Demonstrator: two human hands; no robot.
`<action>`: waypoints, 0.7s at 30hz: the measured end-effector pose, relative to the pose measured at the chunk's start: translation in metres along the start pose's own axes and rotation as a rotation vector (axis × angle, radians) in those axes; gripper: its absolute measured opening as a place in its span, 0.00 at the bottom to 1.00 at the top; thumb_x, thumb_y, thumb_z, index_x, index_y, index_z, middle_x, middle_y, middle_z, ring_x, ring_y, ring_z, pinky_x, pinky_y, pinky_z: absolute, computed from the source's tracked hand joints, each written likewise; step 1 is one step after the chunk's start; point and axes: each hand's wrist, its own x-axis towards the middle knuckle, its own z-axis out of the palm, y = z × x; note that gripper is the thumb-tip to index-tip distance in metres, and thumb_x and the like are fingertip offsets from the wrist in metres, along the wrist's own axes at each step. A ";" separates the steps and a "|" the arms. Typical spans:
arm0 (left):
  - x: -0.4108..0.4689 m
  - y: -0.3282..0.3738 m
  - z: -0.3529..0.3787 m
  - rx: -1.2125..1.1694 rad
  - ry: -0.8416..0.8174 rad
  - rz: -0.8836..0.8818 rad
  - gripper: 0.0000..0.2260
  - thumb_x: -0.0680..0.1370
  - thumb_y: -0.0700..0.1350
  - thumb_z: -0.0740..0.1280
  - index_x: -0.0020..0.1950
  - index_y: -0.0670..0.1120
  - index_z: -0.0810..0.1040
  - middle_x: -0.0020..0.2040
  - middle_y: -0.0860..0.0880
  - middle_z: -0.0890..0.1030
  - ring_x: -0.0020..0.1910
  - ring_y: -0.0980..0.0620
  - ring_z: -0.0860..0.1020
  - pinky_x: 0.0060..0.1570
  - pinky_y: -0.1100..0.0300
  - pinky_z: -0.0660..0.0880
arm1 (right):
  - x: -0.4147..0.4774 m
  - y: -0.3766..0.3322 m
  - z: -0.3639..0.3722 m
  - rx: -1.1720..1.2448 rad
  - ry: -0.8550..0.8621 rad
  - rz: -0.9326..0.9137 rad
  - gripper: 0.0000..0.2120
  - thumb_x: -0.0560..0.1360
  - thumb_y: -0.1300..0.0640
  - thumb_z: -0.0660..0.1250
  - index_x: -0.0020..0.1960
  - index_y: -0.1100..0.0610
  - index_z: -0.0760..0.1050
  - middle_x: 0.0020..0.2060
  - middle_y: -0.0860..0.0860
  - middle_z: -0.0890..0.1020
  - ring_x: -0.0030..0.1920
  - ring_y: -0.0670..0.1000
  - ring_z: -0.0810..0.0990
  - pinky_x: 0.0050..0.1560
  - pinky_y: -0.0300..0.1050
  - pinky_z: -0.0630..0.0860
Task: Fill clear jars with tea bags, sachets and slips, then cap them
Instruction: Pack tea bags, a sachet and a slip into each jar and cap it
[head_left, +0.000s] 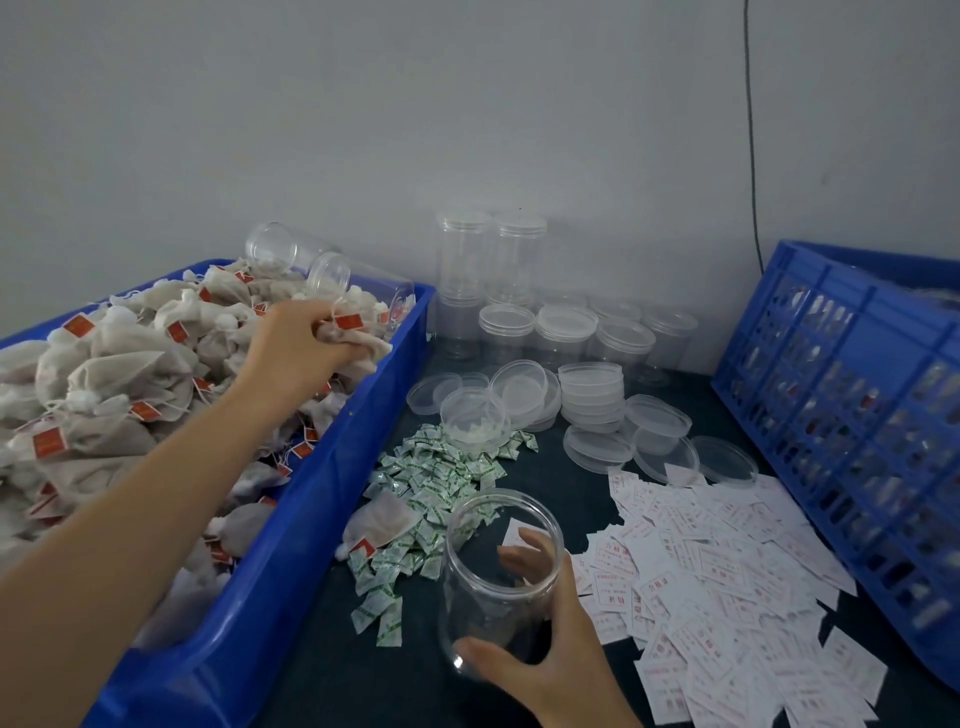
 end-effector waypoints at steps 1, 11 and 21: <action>-0.007 0.010 -0.003 -0.086 -0.013 -0.007 0.04 0.71 0.36 0.74 0.44 0.38 0.82 0.39 0.41 0.82 0.34 0.49 0.78 0.34 0.59 0.75 | 0.000 0.000 0.000 0.000 -0.001 -0.003 0.46 0.57 0.34 0.82 0.67 0.26 0.58 0.63 0.29 0.72 0.67 0.35 0.71 0.60 0.25 0.68; -0.085 0.065 0.032 -0.131 -0.633 0.047 0.14 0.64 0.43 0.80 0.42 0.48 0.75 0.46 0.51 0.84 0.45 0.55 0.82 0.47 0.63 0.79 | -0.002 -0.003 0.001 -0.006 -0.007 -0.049 0.44 0.62 0.40 0.82 0.67 0.26 0.58 0.63 0.30 0.73 0.66 0.35 0.72 0.59 0.24 0.68; -0.055 0.043 0.011 0.052 -0.374 0.137 0.05 0.73 0.41 0.73 0.43 0.48 0.79 0.39 0.53 0.82 0.39 0.59 0.80 0.44 0.65 0.77 | -0.002 -0.001 -0.002 -0.007 -0.005 -0.043 0.46 0.60 0.34 0.80 0.68 0.25 0.56 0.63 0.27 0.70 0.67 0.33 0.69 0.60 0.23 0.66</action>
